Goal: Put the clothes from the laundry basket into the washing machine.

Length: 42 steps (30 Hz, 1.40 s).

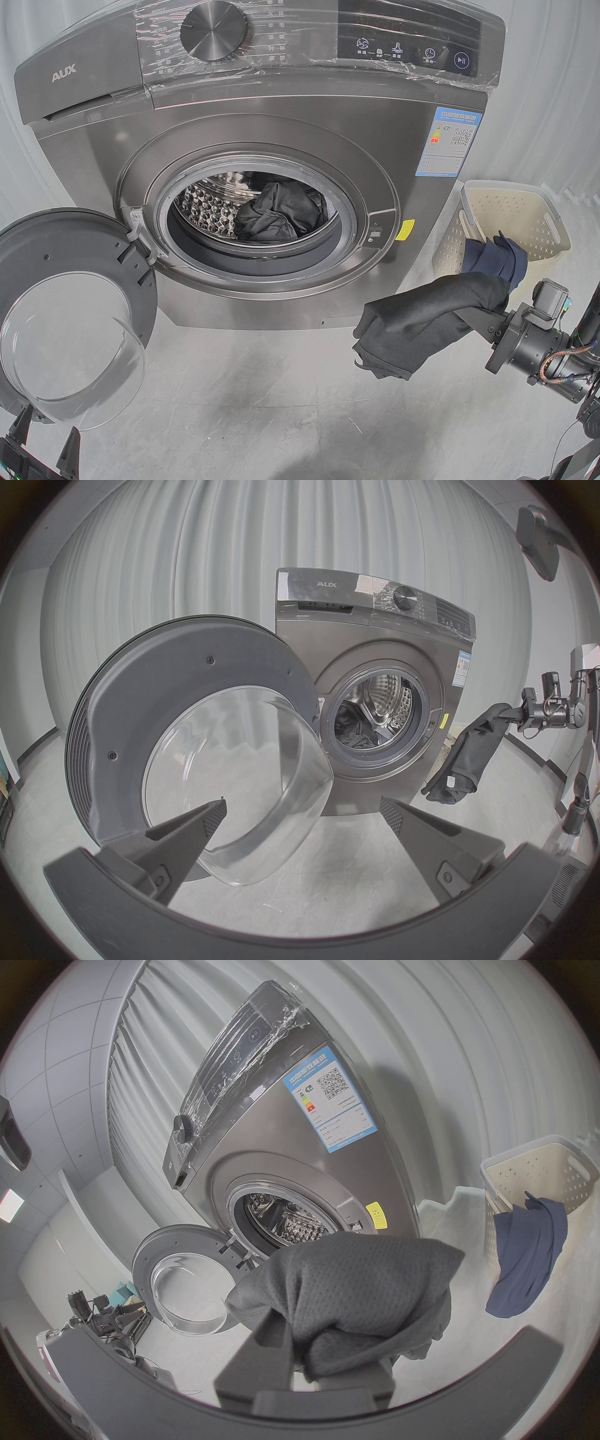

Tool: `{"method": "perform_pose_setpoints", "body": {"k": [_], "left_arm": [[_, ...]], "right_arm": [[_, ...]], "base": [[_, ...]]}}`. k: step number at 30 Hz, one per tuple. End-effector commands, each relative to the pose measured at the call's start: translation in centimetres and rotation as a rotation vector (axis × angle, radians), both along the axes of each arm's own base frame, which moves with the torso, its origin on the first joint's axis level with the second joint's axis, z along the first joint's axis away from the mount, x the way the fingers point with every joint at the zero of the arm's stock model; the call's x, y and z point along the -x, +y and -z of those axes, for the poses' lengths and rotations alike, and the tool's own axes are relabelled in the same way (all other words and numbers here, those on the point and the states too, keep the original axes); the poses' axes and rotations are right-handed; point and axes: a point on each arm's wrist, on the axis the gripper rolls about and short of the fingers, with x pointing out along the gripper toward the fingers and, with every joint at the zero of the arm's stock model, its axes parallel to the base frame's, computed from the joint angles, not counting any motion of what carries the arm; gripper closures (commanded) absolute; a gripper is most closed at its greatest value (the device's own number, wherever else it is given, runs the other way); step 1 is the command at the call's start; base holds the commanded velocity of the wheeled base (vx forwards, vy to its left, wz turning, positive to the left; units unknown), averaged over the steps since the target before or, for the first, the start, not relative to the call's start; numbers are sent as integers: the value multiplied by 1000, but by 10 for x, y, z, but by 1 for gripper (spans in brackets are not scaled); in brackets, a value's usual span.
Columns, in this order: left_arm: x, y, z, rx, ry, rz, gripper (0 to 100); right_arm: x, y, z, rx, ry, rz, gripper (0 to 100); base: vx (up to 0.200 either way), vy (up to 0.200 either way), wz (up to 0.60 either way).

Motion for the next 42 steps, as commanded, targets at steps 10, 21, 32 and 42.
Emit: {"method": "perform_pose_setpoints", "body": {"k": [10, 21, 32, 42], "left_arm": [[0, 0, 4, 1, -2, -1, 0], [0, 0, 4, 1, -1, -1, 0], [0, 0, 4, 1, -1, -1, 0], [0, 0, 4, 3, -1, -4, 0]], "right_arm": [[1, 1, 3, 12, 13, -7, 100], [1, 0, 3, 11, 11, -6, 100], [3, 1, 5, 19, 21, -15, 100], [6, 0, 11, 109, -17, 56, 100]], "base": [[0, 0, 0], [0, 0, 327], [0, 0, 0], [0, 120, 0]]}}
